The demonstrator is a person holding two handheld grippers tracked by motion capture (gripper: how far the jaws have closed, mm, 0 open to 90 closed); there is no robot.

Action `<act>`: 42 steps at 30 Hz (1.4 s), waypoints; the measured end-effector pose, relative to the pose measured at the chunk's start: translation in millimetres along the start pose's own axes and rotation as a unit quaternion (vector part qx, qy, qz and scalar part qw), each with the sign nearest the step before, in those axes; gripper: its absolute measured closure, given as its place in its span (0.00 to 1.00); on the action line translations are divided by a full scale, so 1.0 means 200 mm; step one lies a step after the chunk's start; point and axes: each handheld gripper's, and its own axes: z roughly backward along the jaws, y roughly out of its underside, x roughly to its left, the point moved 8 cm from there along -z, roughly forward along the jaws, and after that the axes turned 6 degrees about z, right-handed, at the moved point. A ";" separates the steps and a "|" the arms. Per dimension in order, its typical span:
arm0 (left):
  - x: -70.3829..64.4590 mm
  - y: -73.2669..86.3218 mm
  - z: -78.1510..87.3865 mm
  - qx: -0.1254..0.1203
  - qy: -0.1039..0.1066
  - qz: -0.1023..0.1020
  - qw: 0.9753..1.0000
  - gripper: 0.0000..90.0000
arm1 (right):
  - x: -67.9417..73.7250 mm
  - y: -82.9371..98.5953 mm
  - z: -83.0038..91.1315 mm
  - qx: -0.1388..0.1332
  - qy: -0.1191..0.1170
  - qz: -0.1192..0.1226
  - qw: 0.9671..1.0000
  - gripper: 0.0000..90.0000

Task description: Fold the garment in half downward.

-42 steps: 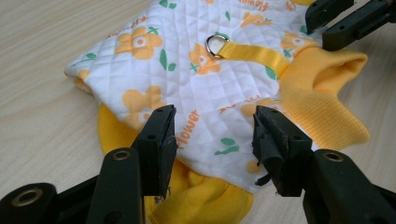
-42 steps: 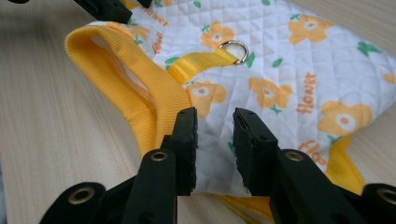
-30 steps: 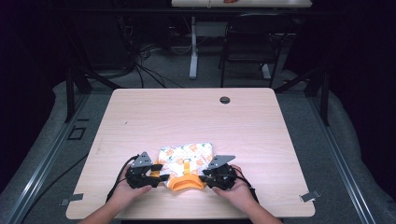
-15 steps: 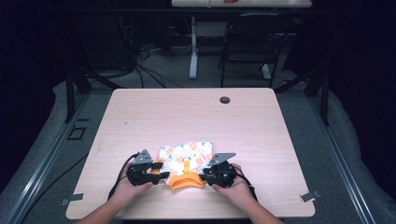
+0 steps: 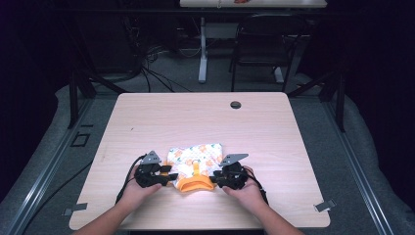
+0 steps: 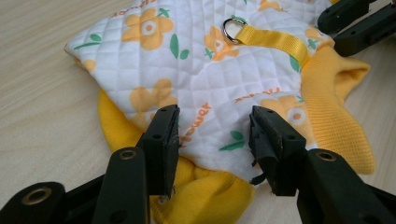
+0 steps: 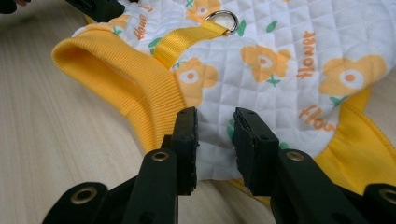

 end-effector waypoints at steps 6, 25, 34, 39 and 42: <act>0.03 -0.04 -0.03 -0.002 -0.011 0.004 1.000 0.60 | -0.04 -0.02 -0.02 0.001 0.007 -0.003 1.000 0.77; 0.13 -0.08 -0.08 -0.037 -0.024 0.039 0.998 0.61 | -0.13 -0.06 -0.05 -0.018 0.022 -0.034 0.999 0.77; 0.11 -0.09 -0.04 -0.036 -0.031 0.047 0.998 0.58 | -0.13 -0.09 -0.01 -0.028 0.023 -0.034 0.999 0.75; 0.09 -0.10 0.02 -0.037 -0.031 0.040 0.998 0.58 | -0.09 -0.11 0.06 -0.034 0.031 -0.013 0.999 0.73; 0.07 -0.11 0.08 -0.047 -0.033 0.035 0.998 0.57 | -0.07 -0.11 0.11 -0.039 0.036 -0.006 0.999 0.71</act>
